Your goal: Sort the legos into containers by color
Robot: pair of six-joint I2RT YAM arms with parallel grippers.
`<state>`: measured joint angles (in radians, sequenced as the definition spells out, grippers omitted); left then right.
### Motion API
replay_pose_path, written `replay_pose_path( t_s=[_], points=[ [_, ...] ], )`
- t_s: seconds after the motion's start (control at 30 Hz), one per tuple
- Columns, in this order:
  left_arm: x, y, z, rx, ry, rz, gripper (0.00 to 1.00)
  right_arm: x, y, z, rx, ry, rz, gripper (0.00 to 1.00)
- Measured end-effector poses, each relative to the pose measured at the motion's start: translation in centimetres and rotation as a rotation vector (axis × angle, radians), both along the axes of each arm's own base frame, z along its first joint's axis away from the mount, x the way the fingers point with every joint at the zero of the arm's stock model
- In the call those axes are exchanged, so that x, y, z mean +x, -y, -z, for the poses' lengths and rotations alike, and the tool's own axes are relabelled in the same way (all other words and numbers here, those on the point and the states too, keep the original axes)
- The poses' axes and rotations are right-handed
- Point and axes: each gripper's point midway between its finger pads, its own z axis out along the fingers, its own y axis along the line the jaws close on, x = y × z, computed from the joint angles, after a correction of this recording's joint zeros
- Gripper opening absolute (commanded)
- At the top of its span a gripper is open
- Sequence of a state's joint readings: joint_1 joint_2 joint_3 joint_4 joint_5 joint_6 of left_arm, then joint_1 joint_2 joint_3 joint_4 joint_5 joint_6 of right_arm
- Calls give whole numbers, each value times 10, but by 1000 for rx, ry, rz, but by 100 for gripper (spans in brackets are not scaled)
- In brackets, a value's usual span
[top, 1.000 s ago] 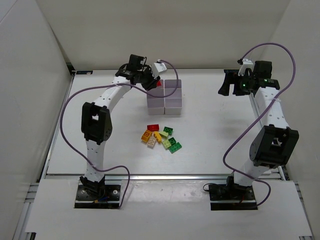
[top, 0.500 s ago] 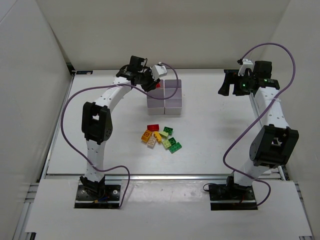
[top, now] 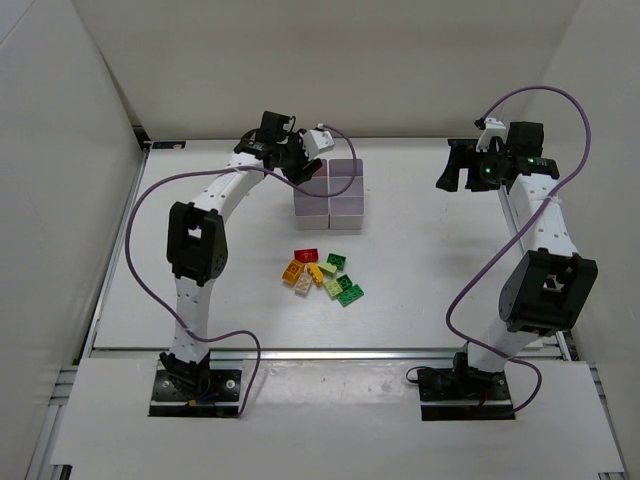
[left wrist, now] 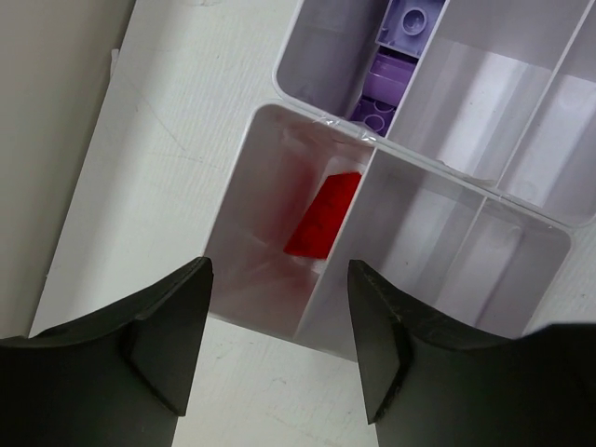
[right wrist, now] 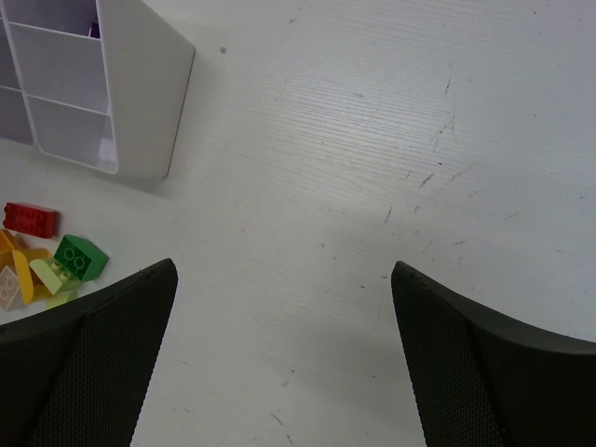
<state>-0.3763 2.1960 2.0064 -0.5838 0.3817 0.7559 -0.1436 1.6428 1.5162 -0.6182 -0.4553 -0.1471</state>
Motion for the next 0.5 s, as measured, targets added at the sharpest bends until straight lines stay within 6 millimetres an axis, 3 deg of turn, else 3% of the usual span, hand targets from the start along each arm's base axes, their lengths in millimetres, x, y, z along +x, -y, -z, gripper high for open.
replay_pose_path(
  t_s=[0.3,0.43,0.5],
  points=[
    [-3,4,-13,-93,-20,-23,68,0,0,0,2,0,-1,99],
    [-27,4,-50,-195,-36,-51,64,0,-1,-1,6,4,-5,99],
    [-49,-4,-76,-236,-38,-90,62,1,-2,-2,9,8,-8,99]
  ],
)
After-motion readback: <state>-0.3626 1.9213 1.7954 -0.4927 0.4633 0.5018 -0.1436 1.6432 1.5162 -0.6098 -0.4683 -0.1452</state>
